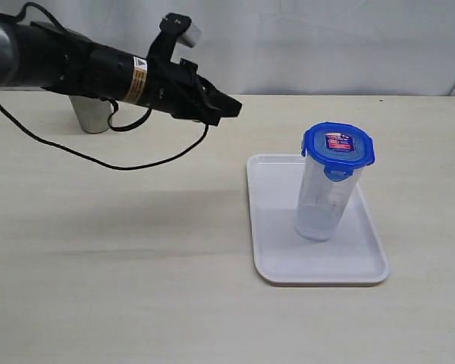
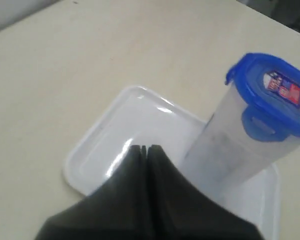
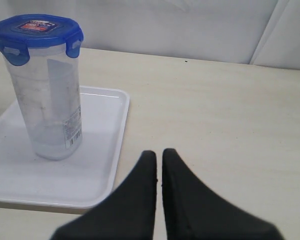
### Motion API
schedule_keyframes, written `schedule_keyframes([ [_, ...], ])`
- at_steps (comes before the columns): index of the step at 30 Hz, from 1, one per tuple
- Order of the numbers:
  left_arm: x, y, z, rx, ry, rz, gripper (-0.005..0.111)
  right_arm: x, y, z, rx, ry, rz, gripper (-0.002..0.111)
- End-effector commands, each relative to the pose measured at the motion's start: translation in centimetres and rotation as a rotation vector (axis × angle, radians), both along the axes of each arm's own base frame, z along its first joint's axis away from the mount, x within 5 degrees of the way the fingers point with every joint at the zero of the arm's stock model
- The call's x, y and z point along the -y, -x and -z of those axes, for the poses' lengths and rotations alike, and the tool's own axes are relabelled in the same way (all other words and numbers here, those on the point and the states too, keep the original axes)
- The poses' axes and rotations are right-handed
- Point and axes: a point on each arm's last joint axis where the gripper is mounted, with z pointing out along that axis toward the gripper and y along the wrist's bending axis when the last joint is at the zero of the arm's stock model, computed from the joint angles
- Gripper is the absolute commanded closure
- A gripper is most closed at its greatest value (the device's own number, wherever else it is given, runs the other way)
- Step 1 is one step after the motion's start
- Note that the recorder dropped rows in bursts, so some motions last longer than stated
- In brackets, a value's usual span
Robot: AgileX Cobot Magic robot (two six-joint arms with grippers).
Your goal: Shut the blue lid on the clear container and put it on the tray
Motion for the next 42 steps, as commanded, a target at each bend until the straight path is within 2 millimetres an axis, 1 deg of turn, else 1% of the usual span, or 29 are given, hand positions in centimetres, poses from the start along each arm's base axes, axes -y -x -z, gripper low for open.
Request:
schedule_keyframes([
  [1,-2.2,0.4,-2.3,0.103,-0.084,-0.240,0.107,0.0,0.0,0.0,0.014,-0.001,0.004,0.104],
  [3,-3.7,1.0,-3.1,0.153,-0.139,-0.368,0.107,0.0,0.0,0.0,0.014,-0.001,0.004,0.104],
  [7,-7.3,2.5,-3.8,0.244,-0.272,-0.642,0.107,0.0,0.0,0.0,0.014,-0.001,0.004,0.104],
  [10,-9.5,3.8,-4.0,0.299,-0.367,-0.785,0.107,0.0,0.0,0.0,0.014,-0.001,0.004,0.104],
  [13,-11.4,5.2,-4.2,0.350,-0.458,-0.887,0.107,0.0,0.0,0.0,0.014,-0.001,0.004,0.104],
  [17,-13.1,7.2,-3.8,0.388,-0.567,-0.938,0.107,0.0,0.0,0.0,0.014,-0.001,0.004,0.104],
  [20,-13.7,8.5,-3.3,0.392,-0.611,-0.929,0.107,0.0,0.0,0.0,0.014,-0.001,0.004,0.104],
  [21,-13.8,8.9,-3.1,0.398,-0.637,-0.898,0.107,0.0,0.0,0.0,0.014,-0.001,0.004,0.104],
  [25,-13.7,10.8,-1.9,0.439,-0.762,-0.667,0.107,0.0,0.0,0.0,0.014,-0.001,0.004,0.104],
  [27,-14.0,11.6,-1.7,0.385,-0.769,-0.679,0.107,0.0,0.0,0.0,0.014,-0.001,0.004,0.104],
  [29,-14.7,12.3,-1.6,0.281,-0.764,-0.761,0.107,0.0,0.0,0.0,0.014,-0.001,0.004,0.104],
  [31,-15.2,12.9,-1.6,0.228,-0.810,-0.770,0.107,0.0,0.0,0.0,0.014,-0.001,0.004,0.104],
  [35,-15.3,14.4,-1.8,0.142,-0.863,-0.684,0.107,0.0,0.0,0.0,0.014,-0.001,0.004,0.104],
  [38,-14.9,15.6,-2.2,0.078,-0.831,-0.592,0.107,0.0,0.0,0.0,0.014,-0.001,0.004,0.104],
  [42,-14.0,17.5,-2.9,-0.004,-0.747,-0.470,0.107,0.0,0.0,0.0,0.014,-0.001,0.004,0.104],
])
